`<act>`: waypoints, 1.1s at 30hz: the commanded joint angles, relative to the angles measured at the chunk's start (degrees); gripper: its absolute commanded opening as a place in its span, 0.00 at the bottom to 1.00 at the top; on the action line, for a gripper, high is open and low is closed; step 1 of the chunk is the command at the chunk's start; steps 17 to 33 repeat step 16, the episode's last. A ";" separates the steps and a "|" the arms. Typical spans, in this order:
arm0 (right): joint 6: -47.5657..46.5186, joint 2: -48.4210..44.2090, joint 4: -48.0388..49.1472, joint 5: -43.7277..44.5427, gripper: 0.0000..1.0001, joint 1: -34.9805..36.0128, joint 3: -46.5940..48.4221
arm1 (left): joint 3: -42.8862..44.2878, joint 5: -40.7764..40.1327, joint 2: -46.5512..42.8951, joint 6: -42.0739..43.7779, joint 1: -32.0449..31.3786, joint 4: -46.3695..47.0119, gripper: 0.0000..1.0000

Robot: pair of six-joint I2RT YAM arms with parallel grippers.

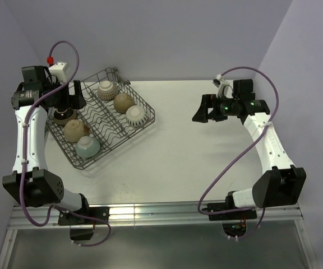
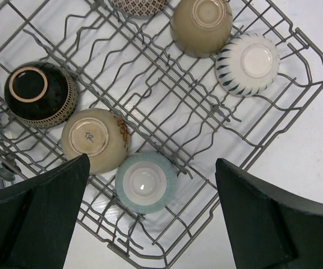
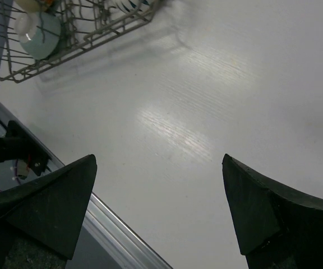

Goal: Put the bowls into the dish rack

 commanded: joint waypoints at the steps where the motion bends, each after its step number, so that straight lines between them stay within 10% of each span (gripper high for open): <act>1: -3.74 -4.74 -3.11 1.69 1.00 -2.70 -3.27 | -0.89 1.83 -1.10 -0.56 -0.18 -0.62 0.99; 33: -3.22 -17.40 -1.18 5.90 1.00 -6.67 -14.26 | -15.31 -3.69 -10.33 -5.22 -11.22 8.96 1.00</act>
